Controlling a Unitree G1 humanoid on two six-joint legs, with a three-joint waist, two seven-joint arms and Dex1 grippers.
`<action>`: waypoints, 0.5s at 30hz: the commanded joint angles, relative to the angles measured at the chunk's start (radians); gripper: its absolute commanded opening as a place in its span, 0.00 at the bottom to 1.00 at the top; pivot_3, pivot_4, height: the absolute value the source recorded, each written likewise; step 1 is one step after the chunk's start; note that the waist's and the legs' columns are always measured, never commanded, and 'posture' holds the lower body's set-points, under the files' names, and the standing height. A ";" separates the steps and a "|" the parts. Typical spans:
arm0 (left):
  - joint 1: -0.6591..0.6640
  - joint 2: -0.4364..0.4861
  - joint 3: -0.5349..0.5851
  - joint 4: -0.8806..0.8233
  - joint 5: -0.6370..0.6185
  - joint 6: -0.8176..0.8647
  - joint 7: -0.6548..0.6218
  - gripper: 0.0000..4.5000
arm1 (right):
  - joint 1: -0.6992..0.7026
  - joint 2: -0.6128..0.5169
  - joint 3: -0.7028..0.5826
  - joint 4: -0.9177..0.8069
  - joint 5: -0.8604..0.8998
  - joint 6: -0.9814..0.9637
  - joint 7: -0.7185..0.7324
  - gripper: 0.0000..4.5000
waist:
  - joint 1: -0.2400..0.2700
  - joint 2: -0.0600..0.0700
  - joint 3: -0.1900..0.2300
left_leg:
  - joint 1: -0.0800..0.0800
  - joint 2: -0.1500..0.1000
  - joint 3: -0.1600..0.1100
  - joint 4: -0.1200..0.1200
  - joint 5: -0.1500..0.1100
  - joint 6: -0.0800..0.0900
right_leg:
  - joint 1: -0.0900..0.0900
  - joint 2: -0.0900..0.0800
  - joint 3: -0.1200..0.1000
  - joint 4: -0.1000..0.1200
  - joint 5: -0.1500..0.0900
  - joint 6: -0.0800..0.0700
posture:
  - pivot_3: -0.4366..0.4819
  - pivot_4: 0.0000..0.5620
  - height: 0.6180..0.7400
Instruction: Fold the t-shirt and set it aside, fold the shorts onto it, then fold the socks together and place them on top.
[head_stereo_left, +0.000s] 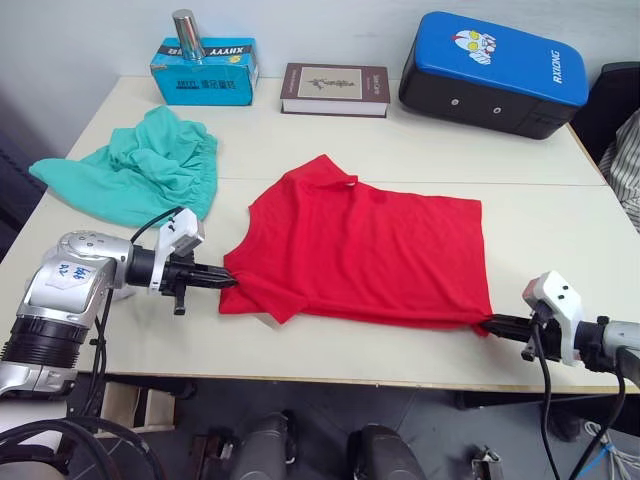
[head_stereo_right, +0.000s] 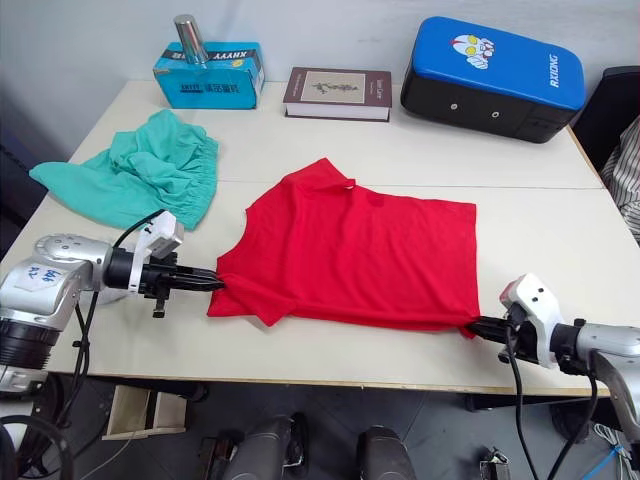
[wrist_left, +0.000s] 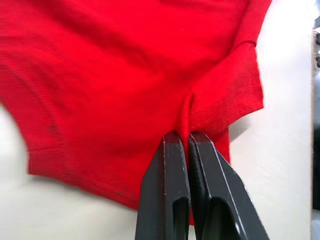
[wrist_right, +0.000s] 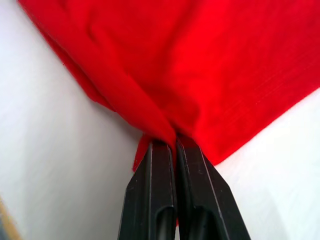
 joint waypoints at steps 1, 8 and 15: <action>-0.017 -0.029 0.045 0.026 0.011 -0.045 0.048 0.28 | 0.014 0.018 -0.052 -0.006 0.010 -0.022 -0.018 0.29 | 0.001 -0.001 0.000 | 0.000 0.000 0.000 0.000 0.000 0.000 | 0.000 0.000 0.000 0.000 0.000 0.000 | 0.48 0.27 1.00; 0.023 -0.128 0.195 0.094 0.031 -0.250 0.256 0.76 | 0.084 0.093 -0.232 -0.035 0.038 -0.122 -0.085 0.82 | 0.003 -0.001 0.000 | -0.002 0.000 -0.001 0.003 0.001 0.002 | 0.000 0.000 0.000 0.000 0.000 0.000 | 0.48 0.27 1.00; 0.189 -0.080 0.334 -0.116 -0.086 -0.319 0.136 0.62 | 0.211 0.038 -0.402 -0.182 0.147 -0.068 0.028 0.61 | -0.014 -0.001 0.000 | -0.004 0.000 -0.001 0.003 0.001 0.002 | -0.001 0.000 -0.001 -0.001 0.000 0.001 | 0.48 0.27 1.00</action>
